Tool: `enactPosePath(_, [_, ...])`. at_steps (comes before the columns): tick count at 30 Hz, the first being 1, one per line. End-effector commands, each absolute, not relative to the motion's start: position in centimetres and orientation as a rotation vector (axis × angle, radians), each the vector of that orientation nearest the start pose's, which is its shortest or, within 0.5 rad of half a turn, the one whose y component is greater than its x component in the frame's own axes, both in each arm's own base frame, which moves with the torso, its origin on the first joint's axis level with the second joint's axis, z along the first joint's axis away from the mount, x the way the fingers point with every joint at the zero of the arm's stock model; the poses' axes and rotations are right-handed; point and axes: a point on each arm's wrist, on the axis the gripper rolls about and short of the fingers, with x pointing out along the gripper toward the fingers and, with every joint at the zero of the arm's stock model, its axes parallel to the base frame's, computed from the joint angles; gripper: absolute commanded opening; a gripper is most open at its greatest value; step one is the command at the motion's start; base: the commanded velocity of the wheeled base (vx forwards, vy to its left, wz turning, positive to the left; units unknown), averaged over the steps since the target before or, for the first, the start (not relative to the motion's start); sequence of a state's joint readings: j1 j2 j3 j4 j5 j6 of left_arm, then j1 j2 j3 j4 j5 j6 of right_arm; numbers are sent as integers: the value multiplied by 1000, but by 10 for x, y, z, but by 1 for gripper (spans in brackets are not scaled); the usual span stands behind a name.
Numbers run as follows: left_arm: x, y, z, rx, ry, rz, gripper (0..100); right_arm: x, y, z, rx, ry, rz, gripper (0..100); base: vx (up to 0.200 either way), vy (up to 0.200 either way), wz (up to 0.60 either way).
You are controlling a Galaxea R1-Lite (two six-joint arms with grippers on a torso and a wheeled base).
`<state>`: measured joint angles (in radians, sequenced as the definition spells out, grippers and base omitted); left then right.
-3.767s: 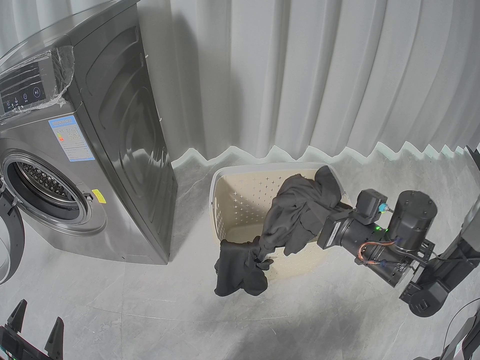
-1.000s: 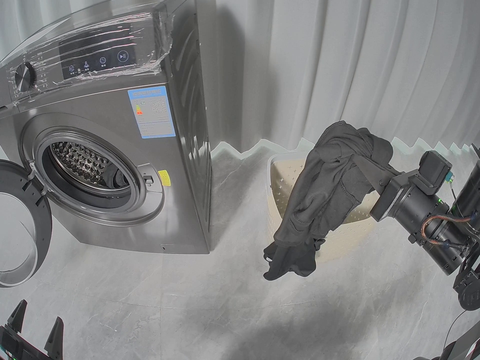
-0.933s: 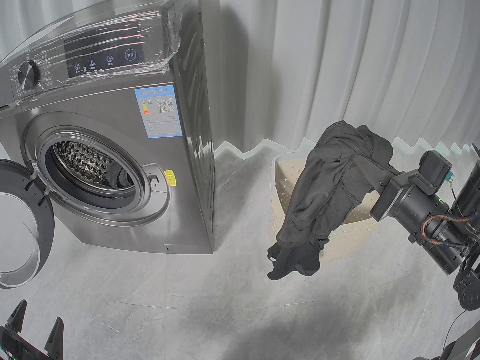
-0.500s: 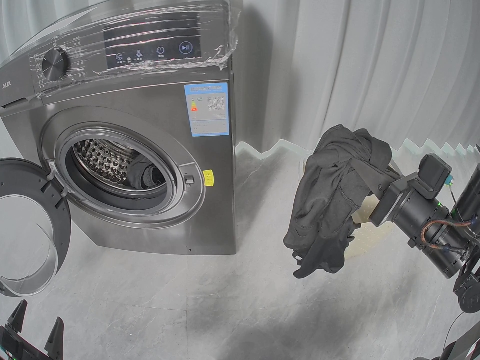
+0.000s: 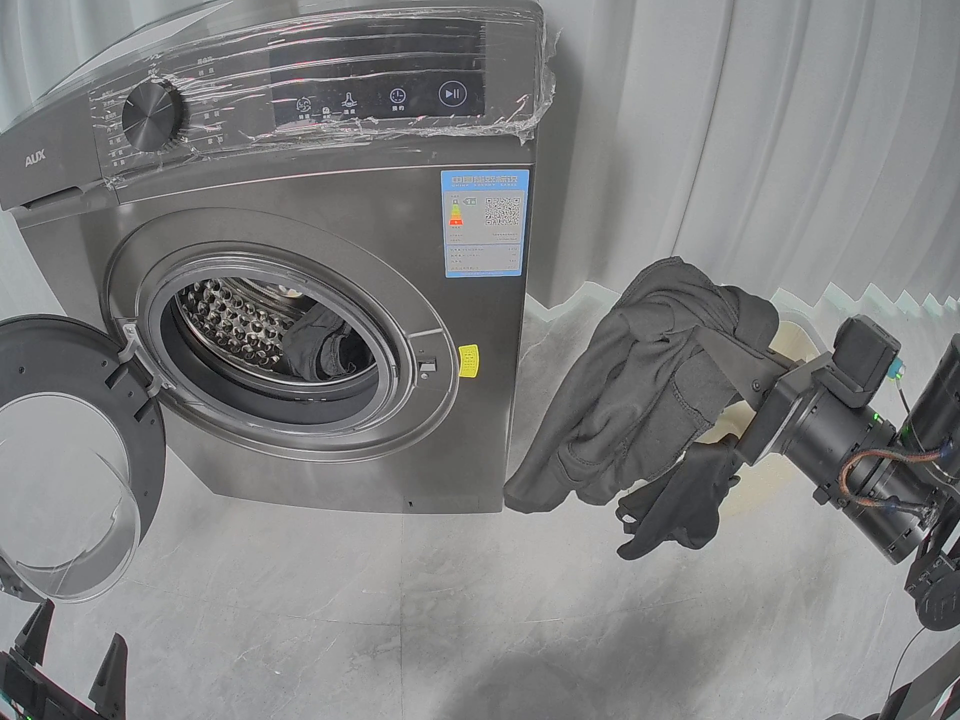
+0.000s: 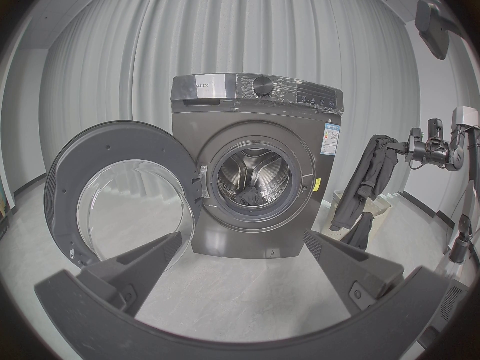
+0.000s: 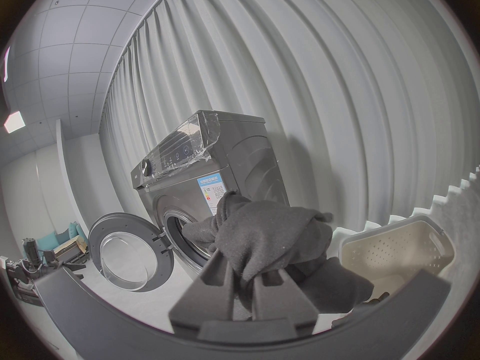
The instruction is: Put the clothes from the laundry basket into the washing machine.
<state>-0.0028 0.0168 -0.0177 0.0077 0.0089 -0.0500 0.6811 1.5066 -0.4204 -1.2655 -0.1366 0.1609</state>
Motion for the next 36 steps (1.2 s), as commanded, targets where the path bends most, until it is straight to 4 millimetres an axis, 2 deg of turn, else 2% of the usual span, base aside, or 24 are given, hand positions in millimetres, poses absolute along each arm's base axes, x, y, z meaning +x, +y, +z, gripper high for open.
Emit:
enactPosePath(1, [-23,0,76,-51,6,6,100,181,142,198,228,-120,554,0,-200,0,0])
enactPosePath(10, [-23,0,76,-51,6,5,100,181,142,198,231,-119,554,0,0,0,0])
enactPosePath(28, [-23,0,76,-51,6,5,100,181,143,197,231,-116,551,0,-200,200,0])
enactPosePath(36, [-23,0,76,-49,6,6,100,181,143,196,232,-113,553,0,0,0,0])
